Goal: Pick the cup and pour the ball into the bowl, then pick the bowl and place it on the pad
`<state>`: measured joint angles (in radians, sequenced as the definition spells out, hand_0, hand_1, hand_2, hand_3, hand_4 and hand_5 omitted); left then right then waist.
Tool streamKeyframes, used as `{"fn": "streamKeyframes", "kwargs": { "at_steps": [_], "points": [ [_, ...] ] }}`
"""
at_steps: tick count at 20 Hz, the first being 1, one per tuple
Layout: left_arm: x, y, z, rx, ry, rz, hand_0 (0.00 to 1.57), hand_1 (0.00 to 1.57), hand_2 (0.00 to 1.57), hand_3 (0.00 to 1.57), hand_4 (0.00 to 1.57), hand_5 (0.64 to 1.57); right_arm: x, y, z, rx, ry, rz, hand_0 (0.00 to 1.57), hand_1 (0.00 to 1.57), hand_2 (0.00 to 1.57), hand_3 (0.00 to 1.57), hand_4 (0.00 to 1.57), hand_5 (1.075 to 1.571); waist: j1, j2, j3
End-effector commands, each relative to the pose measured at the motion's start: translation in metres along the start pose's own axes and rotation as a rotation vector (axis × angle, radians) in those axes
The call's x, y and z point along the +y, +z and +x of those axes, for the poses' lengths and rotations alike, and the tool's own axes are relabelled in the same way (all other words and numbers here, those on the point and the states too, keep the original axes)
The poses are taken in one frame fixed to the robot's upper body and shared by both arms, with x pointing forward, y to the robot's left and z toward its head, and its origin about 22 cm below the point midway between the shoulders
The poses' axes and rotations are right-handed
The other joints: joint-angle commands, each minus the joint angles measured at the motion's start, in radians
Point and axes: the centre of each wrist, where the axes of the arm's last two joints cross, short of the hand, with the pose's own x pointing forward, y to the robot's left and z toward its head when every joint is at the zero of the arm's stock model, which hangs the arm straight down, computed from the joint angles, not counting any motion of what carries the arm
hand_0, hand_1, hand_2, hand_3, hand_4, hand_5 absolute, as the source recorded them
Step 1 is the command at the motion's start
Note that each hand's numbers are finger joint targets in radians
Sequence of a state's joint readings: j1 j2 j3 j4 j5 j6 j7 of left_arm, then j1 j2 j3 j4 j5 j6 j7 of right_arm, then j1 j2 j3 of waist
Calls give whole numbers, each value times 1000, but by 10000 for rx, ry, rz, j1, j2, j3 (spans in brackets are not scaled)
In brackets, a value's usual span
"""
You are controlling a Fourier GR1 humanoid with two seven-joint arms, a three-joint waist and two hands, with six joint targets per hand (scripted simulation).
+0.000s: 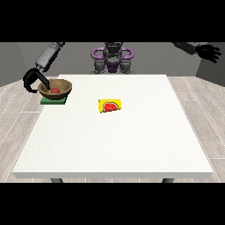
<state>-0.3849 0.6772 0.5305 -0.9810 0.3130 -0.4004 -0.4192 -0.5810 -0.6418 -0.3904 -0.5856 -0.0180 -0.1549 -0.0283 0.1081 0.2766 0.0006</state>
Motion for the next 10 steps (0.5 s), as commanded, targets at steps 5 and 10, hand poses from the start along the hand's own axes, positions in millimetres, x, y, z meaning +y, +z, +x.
{"fn": "streamKeyframes", "kwargs": {
  "at_steps": [5,10],
  "points": [
    [-73,-8,-10,1225,171,-1025,0,0,0,0,1007,1569,-5,-3,-5,992,661,675,0,0,0,0,0,1361,-119,-1705,29],
    [-110,16,-45,3066,254,-1292,0,0,0,0,902,1559,34,-5,35,831,383,2062,0,0,0,0,416,1383,-349,-3582,-11]
  ]
}}
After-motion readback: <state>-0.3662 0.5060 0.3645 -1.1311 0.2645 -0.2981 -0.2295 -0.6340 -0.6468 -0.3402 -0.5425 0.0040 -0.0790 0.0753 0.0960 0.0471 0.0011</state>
